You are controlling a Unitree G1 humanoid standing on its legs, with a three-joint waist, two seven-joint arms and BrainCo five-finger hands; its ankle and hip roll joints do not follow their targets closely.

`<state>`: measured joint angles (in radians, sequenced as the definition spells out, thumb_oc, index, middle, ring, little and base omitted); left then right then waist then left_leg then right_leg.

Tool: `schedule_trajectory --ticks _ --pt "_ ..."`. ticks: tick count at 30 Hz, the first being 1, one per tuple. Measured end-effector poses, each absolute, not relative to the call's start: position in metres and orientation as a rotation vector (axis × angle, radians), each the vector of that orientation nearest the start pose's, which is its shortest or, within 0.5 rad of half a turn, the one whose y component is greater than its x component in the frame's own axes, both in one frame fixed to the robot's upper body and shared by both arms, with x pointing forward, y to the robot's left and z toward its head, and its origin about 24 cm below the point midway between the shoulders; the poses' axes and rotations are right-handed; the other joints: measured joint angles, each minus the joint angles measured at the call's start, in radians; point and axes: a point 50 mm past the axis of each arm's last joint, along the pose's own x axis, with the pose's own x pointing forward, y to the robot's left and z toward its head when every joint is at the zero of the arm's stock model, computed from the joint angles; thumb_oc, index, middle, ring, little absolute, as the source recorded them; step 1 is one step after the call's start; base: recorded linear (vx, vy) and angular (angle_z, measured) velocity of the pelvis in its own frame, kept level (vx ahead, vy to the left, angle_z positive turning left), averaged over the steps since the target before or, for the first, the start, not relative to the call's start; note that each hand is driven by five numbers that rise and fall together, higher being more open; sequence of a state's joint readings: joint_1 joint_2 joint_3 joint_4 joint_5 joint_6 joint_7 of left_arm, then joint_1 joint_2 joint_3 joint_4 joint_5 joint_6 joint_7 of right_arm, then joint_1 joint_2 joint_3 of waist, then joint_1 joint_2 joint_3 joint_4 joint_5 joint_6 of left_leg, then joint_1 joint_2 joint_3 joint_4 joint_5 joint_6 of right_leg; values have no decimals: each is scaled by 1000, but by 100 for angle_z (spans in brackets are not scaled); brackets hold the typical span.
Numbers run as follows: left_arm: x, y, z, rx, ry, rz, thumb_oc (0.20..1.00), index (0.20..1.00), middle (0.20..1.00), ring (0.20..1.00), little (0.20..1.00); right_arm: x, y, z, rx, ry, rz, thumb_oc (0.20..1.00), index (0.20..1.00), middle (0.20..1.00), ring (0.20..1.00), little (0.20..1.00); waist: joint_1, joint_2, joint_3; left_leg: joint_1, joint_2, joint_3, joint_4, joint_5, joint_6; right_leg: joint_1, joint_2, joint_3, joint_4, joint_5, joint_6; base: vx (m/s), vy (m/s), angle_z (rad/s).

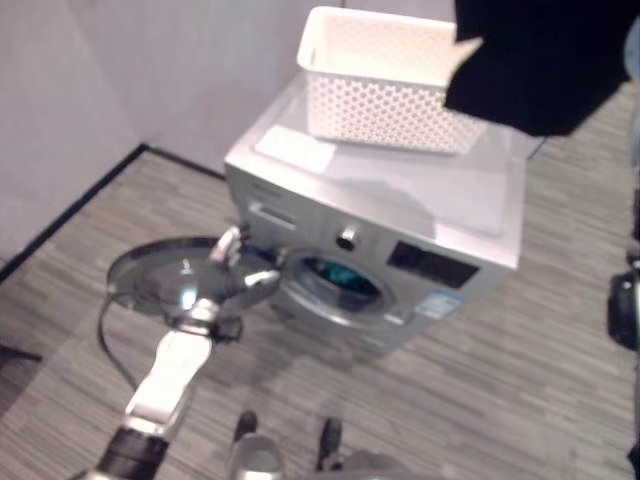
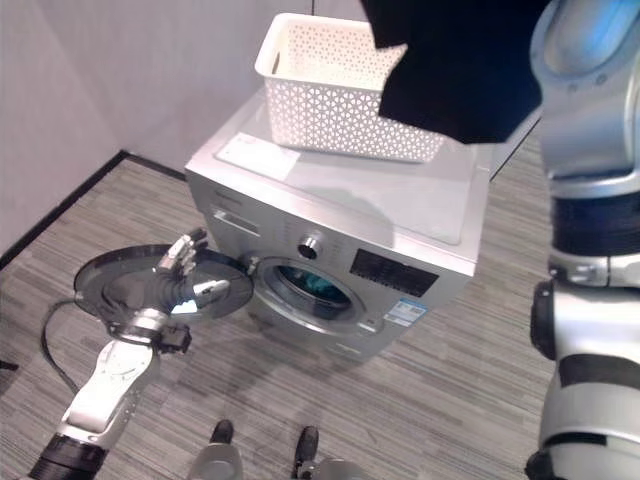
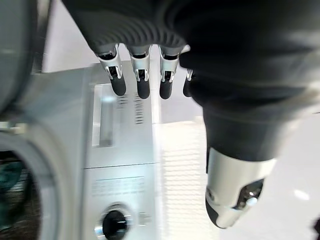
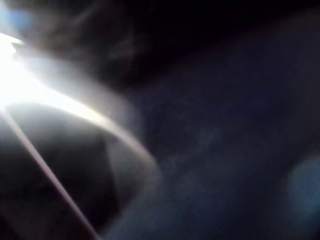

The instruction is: Grab the laundry basket,head to the washer,open it,put in the laundry and shut it.

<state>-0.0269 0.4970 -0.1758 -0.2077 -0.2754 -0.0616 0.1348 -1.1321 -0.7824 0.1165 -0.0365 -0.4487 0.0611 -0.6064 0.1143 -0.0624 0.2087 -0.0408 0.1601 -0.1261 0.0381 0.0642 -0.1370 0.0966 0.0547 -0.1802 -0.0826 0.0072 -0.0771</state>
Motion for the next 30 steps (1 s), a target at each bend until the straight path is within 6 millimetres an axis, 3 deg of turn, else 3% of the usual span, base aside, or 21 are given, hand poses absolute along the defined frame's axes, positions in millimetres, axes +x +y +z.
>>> schedule_trajectory --ticks 2,9,10,16,23,30 --pt "248 178 119 191 -298 -139 1000 1000 1000 1000 1000 254 -180 401 -786 -1446 -751 200 200 200 200 200 -9 31 -4 -13 -11 4 -2 -26 -10 6 -2 7 0 -1 15 12 47 -10" --pt "249 176 158 263 -486 -102 1000 1000 1000 1000 1000 262 -180 390 -805 -1394 -700 200 200 200 200 200 3 25 -8 -28 -104 16 0 -22 51 -8 -92 17 10 16 91 4 23 5" --pt "251 172 166 255 -525 -91 1000 1000 1000 1000 1000 267 -177 381 -793 -1364 -670 200 200 200 200 200 0 18 -12 -24 -114 26 3 -24 59 -7 -103 24 9 18 100 -20 36 -5" --pt "258 155 182 225 -601 -130 1000 1000 1000 1000 1000 271 -174 356 -791 -1290 -583 200 200 200 200 200 -19 16 -13 -15 -118 31 -1 -26 64 3 -107 25 -1 19 105 1 14 -2" --pt "260 142 189 215 -634 -176 1000 1000 1000 1000 1000 266 -162 342 -742 -1296 -494 200 200 200 200 200 -58 23 -17 -8 -115 33 -5 -27 64 8 -105 27 -2 18 105 0 0 0" --pt "261 132 194 201 -657 -209 1000 1000 1000 1000 1000 262 -159 336 -706 -1301 -454 200 200 200 200 200 -72 54 -38 -6 -114 37 -8 -27 65 6 -106 33 -2 18 106 0 3 0"
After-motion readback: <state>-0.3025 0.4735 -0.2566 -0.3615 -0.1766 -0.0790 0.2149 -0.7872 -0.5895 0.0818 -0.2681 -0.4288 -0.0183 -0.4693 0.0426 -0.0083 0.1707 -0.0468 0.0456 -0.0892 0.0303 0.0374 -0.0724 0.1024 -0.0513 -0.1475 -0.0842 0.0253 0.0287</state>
